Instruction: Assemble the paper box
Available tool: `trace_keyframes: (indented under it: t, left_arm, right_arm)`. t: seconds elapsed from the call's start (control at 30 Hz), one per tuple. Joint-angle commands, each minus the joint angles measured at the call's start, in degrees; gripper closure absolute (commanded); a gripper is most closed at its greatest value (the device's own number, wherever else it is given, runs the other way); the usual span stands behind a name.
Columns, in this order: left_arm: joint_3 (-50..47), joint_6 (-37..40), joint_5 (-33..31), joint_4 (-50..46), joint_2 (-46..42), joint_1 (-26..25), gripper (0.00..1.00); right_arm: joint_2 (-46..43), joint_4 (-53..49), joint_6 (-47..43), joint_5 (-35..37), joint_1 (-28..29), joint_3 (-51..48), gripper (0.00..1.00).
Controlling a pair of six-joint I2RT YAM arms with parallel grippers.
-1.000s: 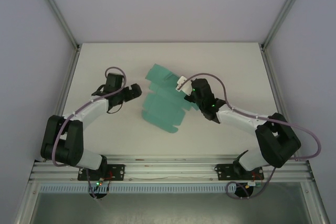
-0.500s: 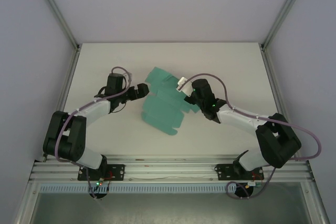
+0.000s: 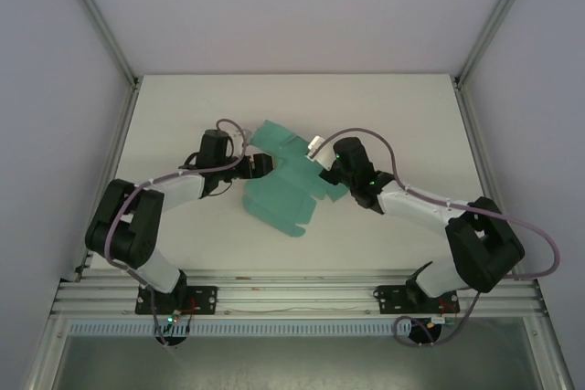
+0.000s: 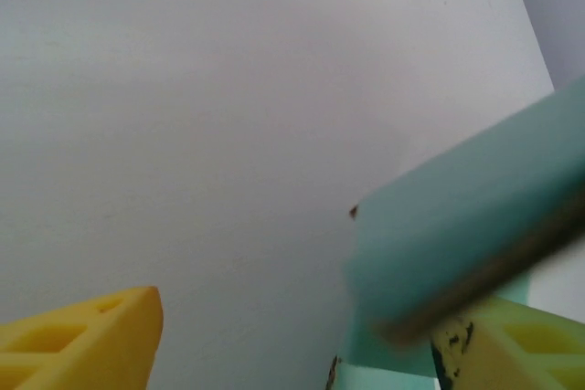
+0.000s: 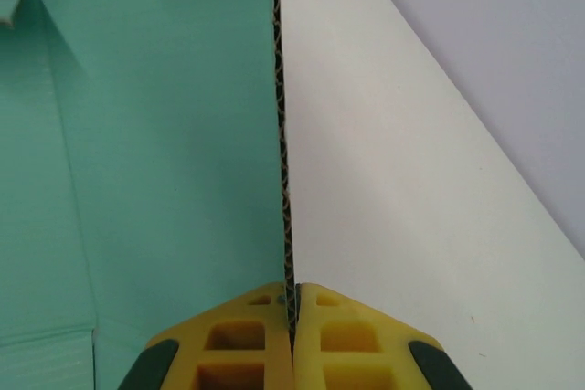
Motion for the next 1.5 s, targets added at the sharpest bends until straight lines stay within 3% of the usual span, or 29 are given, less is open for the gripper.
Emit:
trace_keyframes:
  t: [0.0,0.2,0.33,0.7,0.8,0.87,0.9,0.93,1.0,1.13,1.2,1.3,1.47]
  left_arm:
    - [1.74,0.13,3.79,4.42,1.25,-0.48,0.35]
    - [0.14,-2.07,8.66,10.88,2.71,-0.52,0.58]
    - [0.11,-2.24,10.07,11.74,3.50,-0.52,0.63]
    - [-0.27,-1.39,8.10,10.31,2.13,-0.88,0.98]
    - [-0.21,-0.35,7.08,8.65,1.51,-1.16,0.98]
    - [-0.25,-0.14,6.20,7.79,0.81,-1.20,0.88]
    - [-0.40,0.16,5.62,7.12,0.48,-1.20,0.79]
    - [-0.42,0.43,4.49,6.09,-0.22,-1.14,0.63]
    - [-0.53,1.08,1.75,3.70,-1.58,-1.16,0.56]
    - [-0.80,2.41,-5.52,-2.66,-5.41,-1.10,0.13]
    - [-0.75,2.50,-10.11,-5.50,-7.28,-1.05,0.00]
    - [1.66,2.29,-17.66,-11.82,-8.76,-0.40,0.00]
    - [5.33,1.40,-21.65,-16.17,-10.26,1.45,0.00]
  right_arm:
    - [-1.96,-0.96,1.74,-1.81,-0.31,2.00,1.00]
    - [-3.02,-1.42,2.00,-5.33,-0.90,1.71,1.00]
    - [-4.14,-0.81,2.26,-8.06,-1.73,1.38,1.00]
    - [-4.85,-2.81,1.13,-10.03,-2.47,2.41,1.00]
    - [-4.63,-3.57,0.00,-9.24,-2.45,2.87,1.00]
    - [-4.36,-4.51,-1.43,-8.12,-2.36,3.30,1.00]
    - [-4.11,-5.10,-2.42,-7.55,-2.40,3.68,1.00]
    - [-3.77,-6.19,-3.77,-6.50,-2.39,4.24,1.00]
    - [-3.01,-7.55,-6.31,-4.15,-2.38,5.21,1.00]
    - [0.16,-8.16,-13.15,4.36,-1.73,7.01,1.00]
    - [1.77,-5.90,-16.91,7.55,-1.01,6.98,1.00]
    - [4.77,-0.79,-23.66,11.86,0.59,6.37,1.00]
    - [11.63,12.46,-36.11,19.46,3.20,5.33,1.00]
